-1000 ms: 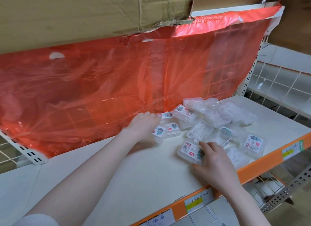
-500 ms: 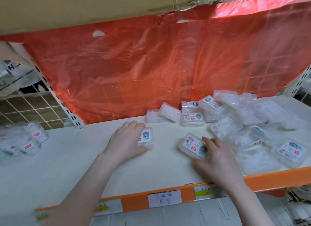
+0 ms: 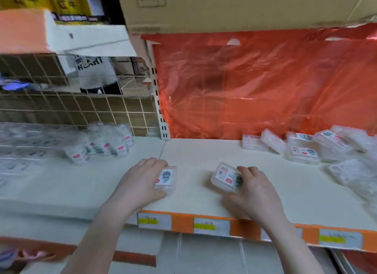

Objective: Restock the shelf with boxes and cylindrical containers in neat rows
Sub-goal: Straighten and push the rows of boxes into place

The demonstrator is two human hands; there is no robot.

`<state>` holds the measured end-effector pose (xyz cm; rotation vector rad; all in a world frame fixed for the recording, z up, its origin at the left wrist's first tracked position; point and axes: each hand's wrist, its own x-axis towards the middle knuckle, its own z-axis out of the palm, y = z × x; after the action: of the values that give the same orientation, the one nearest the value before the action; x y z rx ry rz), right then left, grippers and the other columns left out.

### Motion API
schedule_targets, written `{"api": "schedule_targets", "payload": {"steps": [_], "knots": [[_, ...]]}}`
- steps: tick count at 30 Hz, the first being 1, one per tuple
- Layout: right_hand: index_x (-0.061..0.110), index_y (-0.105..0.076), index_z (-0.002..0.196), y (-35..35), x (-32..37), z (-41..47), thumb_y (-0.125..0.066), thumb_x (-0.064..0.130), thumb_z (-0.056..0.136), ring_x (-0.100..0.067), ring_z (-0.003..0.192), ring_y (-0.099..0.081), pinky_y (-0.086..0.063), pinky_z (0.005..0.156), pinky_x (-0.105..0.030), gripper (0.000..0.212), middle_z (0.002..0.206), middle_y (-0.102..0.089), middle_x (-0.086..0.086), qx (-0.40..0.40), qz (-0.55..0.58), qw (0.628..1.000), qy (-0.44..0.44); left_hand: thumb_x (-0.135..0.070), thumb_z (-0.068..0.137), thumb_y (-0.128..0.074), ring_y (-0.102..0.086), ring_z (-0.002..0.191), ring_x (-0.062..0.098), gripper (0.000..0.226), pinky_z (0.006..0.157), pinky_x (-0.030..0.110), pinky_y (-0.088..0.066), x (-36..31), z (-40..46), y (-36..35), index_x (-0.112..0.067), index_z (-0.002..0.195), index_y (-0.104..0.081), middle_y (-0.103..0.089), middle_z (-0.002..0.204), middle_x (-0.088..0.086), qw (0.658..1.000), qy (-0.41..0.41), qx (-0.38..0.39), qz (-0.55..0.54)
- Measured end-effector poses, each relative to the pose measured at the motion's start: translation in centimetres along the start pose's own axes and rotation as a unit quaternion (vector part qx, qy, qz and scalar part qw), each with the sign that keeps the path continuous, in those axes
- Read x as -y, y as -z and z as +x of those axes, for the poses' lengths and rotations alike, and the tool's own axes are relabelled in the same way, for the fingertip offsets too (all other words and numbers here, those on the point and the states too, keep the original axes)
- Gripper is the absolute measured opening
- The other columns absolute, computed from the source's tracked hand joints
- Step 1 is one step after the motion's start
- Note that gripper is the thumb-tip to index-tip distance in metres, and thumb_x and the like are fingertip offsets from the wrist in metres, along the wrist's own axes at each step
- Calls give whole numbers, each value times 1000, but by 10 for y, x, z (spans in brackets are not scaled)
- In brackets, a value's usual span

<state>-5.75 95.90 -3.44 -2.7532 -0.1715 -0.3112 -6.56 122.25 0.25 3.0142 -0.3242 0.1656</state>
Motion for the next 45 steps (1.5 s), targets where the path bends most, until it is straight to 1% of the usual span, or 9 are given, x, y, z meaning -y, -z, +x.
{"api": "schedule_targets", "payload": {"steps": [6,12,18,21,24,33,37,41,45], "knots": [[14,-57,114,-48,132,-9,-72,36,61,-29,96,-53,-44,77,-37,59,98,-55,-6,7,31,999,26,-39,76,-65,-39,119,14,64,93,27,-37,112,-64,25,-30,133,-38,-44,127,-8,998,51,-39,-7],[12,-52,124,-76,235,-14,-69,27,65,-27,103,-50,-40,80,-32,63,107,-53,-7,31,70,996,47,-40,76,-66,-38,121,15,67,94,28,-36,208,-127,46,-28,135,-37,-43,128,-7,993,107,-46,9],[12,-46,133,-95,314,-6,-69,28,70,-26,109,-49,-38,85,-31,69,117,-53,-7,53,75,992,91,-42,78,-66,-39,119,15,67,94,27,-34,279,-167,61,-28,136,-36,-44,128,-5,987,153,-53,13],[12,-44,135,-108,347,0,-68,29,72,-25,110,-49,-39,85,-30,70,120,-51,-7,57,82,989,106,-44,77,-67,-41,118,15,68,93,27,-36,311,-178,66,-28,136,-37,-45,128,-5,983,175,-54,7],[11,-45,134,-125,383,9,-69,28,72,-26,109,-49,-38,84,-31,69,117,-52,-8,65,91,987,116,-43,78,-67,-40,120,15,70,97,29,-37,345,-186,70,-27,138,-36,-44,131,-5,980,192,-49,7],[9,-56,117,-186,506,56,-70,27,71,-30,97,-52,-39,77,-33,52,104,-54,-9,64,122,984,110,-42,82,-66,-34,131,15,74,103,28,-34,476,-185,89,-25,144,-30,-39,142,-4,977,208,-32,34],[12,-53,125,-198,559,79,-70,30,70,-29,102,-52,-43,79,-33,60,113,-56,-10,60,125,985,101,-41,82,-65,-31,134,16,75,105,30,-33,527,-184,100,-24,145,-29,-36,146,-3,977,209,-25,37],[15,-49,131,-209,599,92,-71,35,70,-27,114,-50,-42,86,-30,68,128,-51,-9,71,117,986,91,-40,81,-67,-36,128,14,73,98,26,-35,573,-185,103,-26,144,-31,-39,141,-6,976,214,-26,22],[16,-52,126,-223,629,101,-69,36,71,-23,103,-54,-43,74,-26,61,119,-54,-5,66,78,992,79,-41,80,-68,-37,128,15,72,100,27,-37,615,-177,98,-25,142,-34,-41,139,-5,980,198,-25,8]]}}
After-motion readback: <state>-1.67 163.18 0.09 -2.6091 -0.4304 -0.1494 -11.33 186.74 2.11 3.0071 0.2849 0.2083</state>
